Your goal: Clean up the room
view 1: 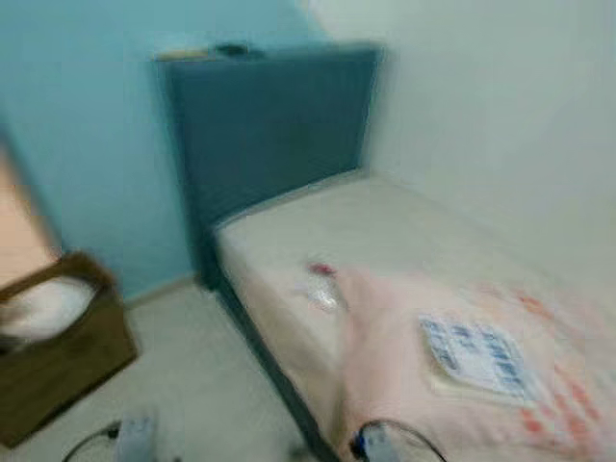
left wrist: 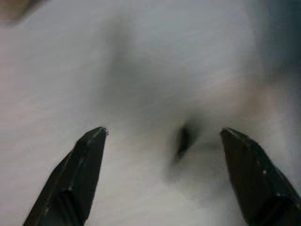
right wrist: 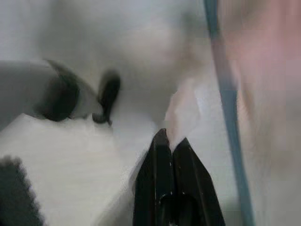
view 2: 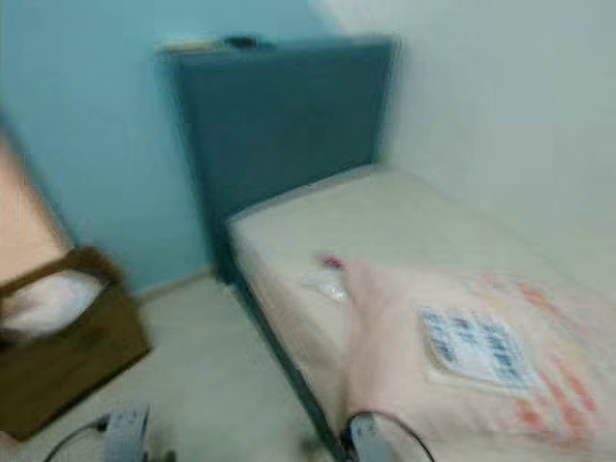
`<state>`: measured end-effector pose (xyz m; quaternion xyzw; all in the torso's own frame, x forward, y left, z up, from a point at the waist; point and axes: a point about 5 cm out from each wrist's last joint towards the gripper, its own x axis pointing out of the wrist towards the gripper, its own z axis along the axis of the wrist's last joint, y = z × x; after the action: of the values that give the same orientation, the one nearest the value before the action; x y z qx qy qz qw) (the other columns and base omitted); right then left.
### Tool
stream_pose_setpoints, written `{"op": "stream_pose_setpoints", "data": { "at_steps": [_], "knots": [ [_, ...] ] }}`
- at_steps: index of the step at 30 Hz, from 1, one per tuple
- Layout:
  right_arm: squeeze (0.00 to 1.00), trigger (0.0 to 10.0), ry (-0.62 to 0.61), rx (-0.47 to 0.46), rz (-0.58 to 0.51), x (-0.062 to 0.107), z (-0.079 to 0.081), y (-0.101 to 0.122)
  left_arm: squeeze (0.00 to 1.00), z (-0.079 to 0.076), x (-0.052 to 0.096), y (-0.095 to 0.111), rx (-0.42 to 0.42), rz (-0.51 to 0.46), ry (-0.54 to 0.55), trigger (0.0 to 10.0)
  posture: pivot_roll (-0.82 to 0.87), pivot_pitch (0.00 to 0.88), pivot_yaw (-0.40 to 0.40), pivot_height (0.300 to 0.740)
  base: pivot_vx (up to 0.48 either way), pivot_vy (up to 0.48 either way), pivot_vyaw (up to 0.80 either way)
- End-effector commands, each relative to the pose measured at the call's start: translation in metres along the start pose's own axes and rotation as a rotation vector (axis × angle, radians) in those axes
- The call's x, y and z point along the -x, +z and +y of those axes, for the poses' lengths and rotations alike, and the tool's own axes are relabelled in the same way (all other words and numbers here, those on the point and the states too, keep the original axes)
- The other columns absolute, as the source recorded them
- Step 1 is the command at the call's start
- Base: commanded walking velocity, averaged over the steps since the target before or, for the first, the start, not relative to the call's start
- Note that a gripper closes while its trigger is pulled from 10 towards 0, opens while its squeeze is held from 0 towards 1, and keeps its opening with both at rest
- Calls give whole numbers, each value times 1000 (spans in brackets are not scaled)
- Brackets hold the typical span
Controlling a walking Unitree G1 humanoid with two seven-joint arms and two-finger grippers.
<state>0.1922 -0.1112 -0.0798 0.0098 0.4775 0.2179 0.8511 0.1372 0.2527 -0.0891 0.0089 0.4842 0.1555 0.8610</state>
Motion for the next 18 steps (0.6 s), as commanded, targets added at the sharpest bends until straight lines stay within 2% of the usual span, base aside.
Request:
{"op": "stream_pose_setpoints", "data": {
  "at_steps": [1,4,8,17,18],
  "knots": [
    [0,10000,-16,-1,27,3,-7,-11,0,-13,-2,11,-5,-29,-34,10000,28,0,-105,723,322,0,725],
    [0,10000,-38,-3,24,3,-7,-10,0,-13,-2,11,-8,-30,-35,10000,26,0,-102,723,319,0,756],
    [0,10000,-106,-34,39,4,-12,-12,0,-14,-2,12,-16,-31,-40,10000,20,0,-96,723,311,0,0],
    [0,10000,-105,-69,41,4,-12,-14,0,-15,-2,15,-27,-38,-47,10000,17,0,-92,723,309,0,0],
    [0,10000,-104,-72,44,4,-12,-14,0,-16,-2,15,-28,-40,-48,10000,17,0,-92,723,304,0,-700]
  ]
}}
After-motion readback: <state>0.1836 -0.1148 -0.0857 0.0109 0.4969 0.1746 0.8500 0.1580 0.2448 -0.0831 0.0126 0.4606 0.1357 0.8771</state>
